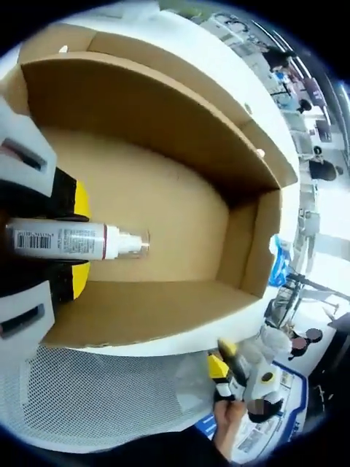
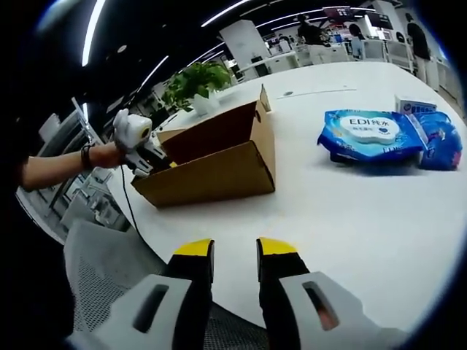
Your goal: Operate the shoe box by opening the lid, removing the specified soft item, and placing it in the target area until the item is outside and the box remains undamaged.
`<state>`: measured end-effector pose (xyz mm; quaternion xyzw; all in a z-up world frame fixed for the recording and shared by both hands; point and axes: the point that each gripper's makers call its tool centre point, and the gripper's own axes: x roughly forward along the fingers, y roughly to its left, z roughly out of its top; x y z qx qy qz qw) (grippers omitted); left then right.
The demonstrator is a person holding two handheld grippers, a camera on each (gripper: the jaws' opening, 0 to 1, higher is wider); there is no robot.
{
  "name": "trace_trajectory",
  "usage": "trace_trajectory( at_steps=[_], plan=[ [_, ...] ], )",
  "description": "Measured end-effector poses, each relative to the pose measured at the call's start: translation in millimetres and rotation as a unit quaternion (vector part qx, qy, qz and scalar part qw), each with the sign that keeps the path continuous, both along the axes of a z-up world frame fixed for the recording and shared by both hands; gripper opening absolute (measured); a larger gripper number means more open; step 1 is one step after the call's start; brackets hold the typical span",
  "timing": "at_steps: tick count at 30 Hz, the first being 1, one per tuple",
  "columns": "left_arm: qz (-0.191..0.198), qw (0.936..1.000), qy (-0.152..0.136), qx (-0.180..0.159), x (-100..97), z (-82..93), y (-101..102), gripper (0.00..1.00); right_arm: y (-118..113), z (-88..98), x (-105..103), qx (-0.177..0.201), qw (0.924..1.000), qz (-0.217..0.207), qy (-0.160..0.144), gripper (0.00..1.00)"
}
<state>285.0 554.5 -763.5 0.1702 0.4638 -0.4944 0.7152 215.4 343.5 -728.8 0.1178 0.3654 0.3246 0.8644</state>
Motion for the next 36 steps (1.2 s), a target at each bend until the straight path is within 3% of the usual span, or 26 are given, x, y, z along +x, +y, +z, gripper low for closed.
trace_trajectory(
  at_steps=[10,17,22,31,36],
  plan=[
    [0.063,0.9946,0.022,-0.079,2.1,28.3,-3,0.20,16,16.6,4,0.014,0.9995,0.026,-0.012,0.22],
    [0.077,0.9862,0.020,-0.145,6.1,63.8,-16,0.20,33,36.6,14,0.019,0.9971,0.064,-0.035,0.24],
    [0.053,0.9843,0.010,-0.168,1.2,84.0,-32,0.20,43,48.2,17,0.021,0.9948,0.088,-0.046,0.24],
    [-0.049,0.9828,0.000,-0.178,-30.5,107.8,-71,0.20,58,74.0,15,0.034,0.9875,0.135,-0.075,0.28],
    [-0.104,0.9768,0.005,-0.187,-52.3,116.9,-91,0.20,66,81.8,10,0.039,0.9831,0.157,-0.086,0.31]
  ],
)
